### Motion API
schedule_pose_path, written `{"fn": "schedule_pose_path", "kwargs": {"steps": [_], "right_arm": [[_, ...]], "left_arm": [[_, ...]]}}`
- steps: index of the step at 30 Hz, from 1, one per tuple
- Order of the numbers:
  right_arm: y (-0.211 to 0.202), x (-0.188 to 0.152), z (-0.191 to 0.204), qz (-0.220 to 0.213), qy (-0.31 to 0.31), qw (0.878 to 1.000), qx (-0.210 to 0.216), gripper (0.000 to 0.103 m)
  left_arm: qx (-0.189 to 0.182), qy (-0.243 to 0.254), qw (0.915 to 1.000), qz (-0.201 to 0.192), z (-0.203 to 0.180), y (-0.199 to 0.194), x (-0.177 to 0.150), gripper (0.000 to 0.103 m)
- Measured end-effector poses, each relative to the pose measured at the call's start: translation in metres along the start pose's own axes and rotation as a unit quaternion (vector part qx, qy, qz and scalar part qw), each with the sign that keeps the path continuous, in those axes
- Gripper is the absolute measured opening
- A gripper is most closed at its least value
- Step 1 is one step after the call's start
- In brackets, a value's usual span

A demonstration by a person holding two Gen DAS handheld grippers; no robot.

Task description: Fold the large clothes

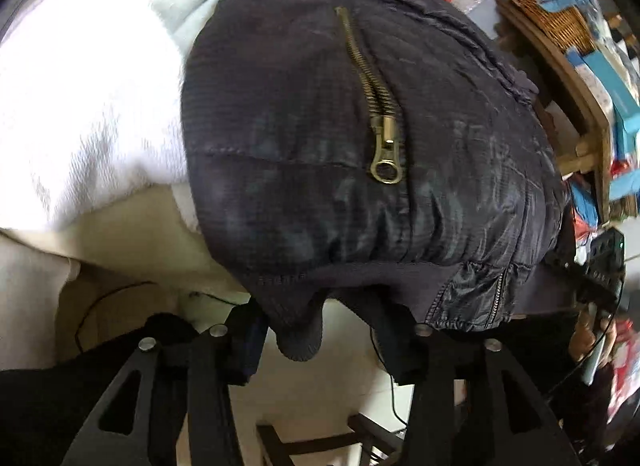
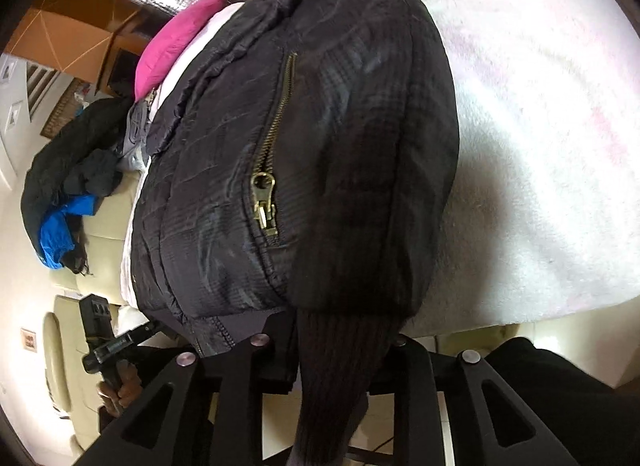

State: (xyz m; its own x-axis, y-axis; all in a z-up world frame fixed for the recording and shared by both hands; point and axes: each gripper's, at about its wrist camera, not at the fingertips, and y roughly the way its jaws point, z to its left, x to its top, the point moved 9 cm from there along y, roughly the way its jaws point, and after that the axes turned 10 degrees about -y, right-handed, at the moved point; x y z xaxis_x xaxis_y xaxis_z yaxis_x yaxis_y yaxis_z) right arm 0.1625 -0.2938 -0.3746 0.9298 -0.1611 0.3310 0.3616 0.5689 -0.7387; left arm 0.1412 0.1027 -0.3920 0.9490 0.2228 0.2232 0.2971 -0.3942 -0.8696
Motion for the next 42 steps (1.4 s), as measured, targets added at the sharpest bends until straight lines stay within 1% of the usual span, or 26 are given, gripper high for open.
{"fn": "schedule_pose_path", "kwargs": {"steps": [1,2,3,5,6,7,11,15,17,18,20,21,24,25,27,28,31,32,33,34,35,37,38,39,41,42], "right_arm": [[0.001,0.000,0.000,-0.002,0.004,1.000,0.007,0.027],[-0.002,0.000,0.002,-0.007,-0.007,1.000,0.010,0.027],[-0.004,0.001,0.007,-0.013,-0.020,1.000,0.008,0.023],[-0.011,0.002,0.017,-0.025,-0.034,0.999,0.000,0.017],[-0.017,0.005,0.022,-0.032,-0.042,0.999,-0.003,0.015],[-0.020,0.007,0.028,-0.040,-0.051,0.998,-0.006,0.015],[-0.050,0.029,0.062,-0.085,-0.100,0.991,-0.004,0.014],[-0.077,0.060,0.089,-0.127,-0.145,0.981,-0.007,0.013],[-0.088,0.080,0.098,-0.149,-0.162,0.975,-0.012,0.013],[-0.092,0.090,0.102,-0.159,-0.167,0.973,-0.013,0.013],[-0.098,0.115,0.111,-0.182,-0.174,0.968,-0.020,0.013],[-0.101,0.131,0.114,-0.193,-0.178,0.965,-0.026,0.013],[-0.105,0.184,0.121,-0.220,-0.181,0.958,-0.038,0.013],[-0.106,0.206,0.122,-0.229,-0.182,0.956,-0.041,0.013],[-0.106,0.247,0.121,-0.246,-0.180,0.951,-0.049,0.012],[-0.105,0.270,0.120,-0.255,-0.177,0.949,-0.053,0.012],[-0.092,0.340,0.114,-0.282,-0.162,0.944,-0.062,0.012],[-0.085,0.362,0.111,-0.289,-0.158,0.942,-0.069,0.012],[-0.077,0.382,0.107,-0.293,-0.153,0.941,-0.075,0.012],[-0.066,0.403,0.101,-0.295,-0.147,0.941,-0.080,0.012],[-0.056,0.418,0.096,-0.296,-0.142,0.941,-0.086,0.012],[-0.025,0.450,0.080,-0.291,-0.131,0.942,-0.101,0.012],[-0.011,0.463,0.071,-0.285,-0.121,0.945,-0.101,0.012],[0.009,0.475,0.057,-0.275,-0.107,0.950,-0.102,0.012],[0.044,0.491,0.036,-0.261,-0.096,0.953,-0.118,0.012],[0.055,0.494,0.028,-0.257,-0.092,0.954,-0.121,0.012]], "left_arm": [[0.000,0.002,1.0000,-0.005,-0.011,-0.001,0.005,0.028],[0.008,0.007,0.9999,-0.012,-0.010,-0.004,0.006,0.011],[0.013,0.010,0.9997,-0.019,-0.010,-0.007,0.006,0.010],[0.002,0.008,0.9995,-0.030,-0.013,-0.015,0.009,0.008],[-0.005,0.010,0.9993,-0.036,-0.017,-0.019,0.009,0.008],[-0.010,0.016,0.9990,-0.042,-0.018,-0.022,0.008,0.008],[-0.034,0.049,0.9958,-0.070,-0.054,-0.050,0.027,0.008],[-0.050,0.090,0.9891,-0.106,-0.090,-0.086,0.060,0.008],[-0.058,0.101,0.9856,-0.123,-0.106,-0.100,0.082,0.008],[-0.063,0.105,0.9834,-0.134,-0.117,-0.109,0.101,0.008],[-0.067,0.109,0.9805,-0.149,-0.128,-0.119,0.129,0.008],[-0.064,0.110,0.9784,-0.163,-0.136,-0.125,0.155,0.008],[-0.063,0.100,0.9757,-0.185,-0.142,-0.136,0.213,0.008],[-0.062,0.091,0.9751,-0.192,-0.145,-0.137,0.242,0.008],[-0.061,0.080,0.9745,-0.200,-0.157,-0.128,0.285,0.008],[-0.061,0.073,0.9738,-0.206,-0.161,-0.124,0.312,0.008],[-0.052,0.058,0.9723,-0.220,-0.168,-0.105,0.385,0.008],[-0.049,0.056,0.9721,-0.222,-0.162,-0.103,0.398,0.008],[-0.040,0.051,0.9726,-0.223,-0.164,-0.089,0.425,0.008],[-0.035,0.046,0.9738,-0.220,-0.163,-0.077,0.442,0.008],[-0.030,0.040,0.9756,-0.214,-0.164,-0.057,0.460,0.008],[-0.011,0.033,0.9791,-0.200,-0.156,-0.026,0.483,0.008],[0.000,0.032,0.9801,-0.196,-0.154,-0.012,0.492,0.008],[0.014,0.027,0.9819,-0.187,-0.148,0.010,0.502,0.008],[0.016,0.011,0.9840,-0.177,-0.137,0.037,0.513,0.008],[0.016,0.005,0.9845,-0.175,-0.131,0.047,0.514,0.008]]}}
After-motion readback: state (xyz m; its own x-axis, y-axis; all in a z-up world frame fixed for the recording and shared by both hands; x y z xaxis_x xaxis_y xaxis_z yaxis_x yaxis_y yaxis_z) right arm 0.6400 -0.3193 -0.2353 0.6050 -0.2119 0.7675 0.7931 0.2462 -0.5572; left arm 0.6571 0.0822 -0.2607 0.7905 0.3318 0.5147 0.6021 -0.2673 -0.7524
